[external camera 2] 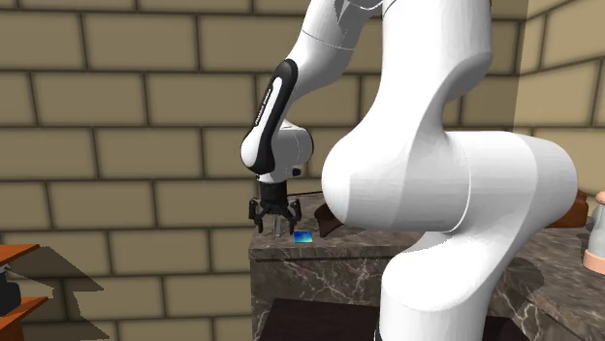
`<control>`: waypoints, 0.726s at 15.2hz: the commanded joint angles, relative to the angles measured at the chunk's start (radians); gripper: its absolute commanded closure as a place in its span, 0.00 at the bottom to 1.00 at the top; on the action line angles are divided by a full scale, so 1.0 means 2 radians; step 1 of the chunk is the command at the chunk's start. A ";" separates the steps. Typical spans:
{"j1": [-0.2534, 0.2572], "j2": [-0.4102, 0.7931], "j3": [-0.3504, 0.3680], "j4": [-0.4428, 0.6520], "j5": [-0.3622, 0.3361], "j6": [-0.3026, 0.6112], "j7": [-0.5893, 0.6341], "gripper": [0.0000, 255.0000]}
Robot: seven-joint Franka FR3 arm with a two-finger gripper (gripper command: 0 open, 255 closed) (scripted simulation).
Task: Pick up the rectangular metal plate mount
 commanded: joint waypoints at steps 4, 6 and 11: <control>0.001 0.002 -0.001 0.000 -0.003 0.002 0.003 1.00; 0.001 0.002 -0.001 0.001 -0.002 0.001 0.002 1.00; -0.001 -0.003 0.002 0.000 0.003 -0.002 -0.003 1.00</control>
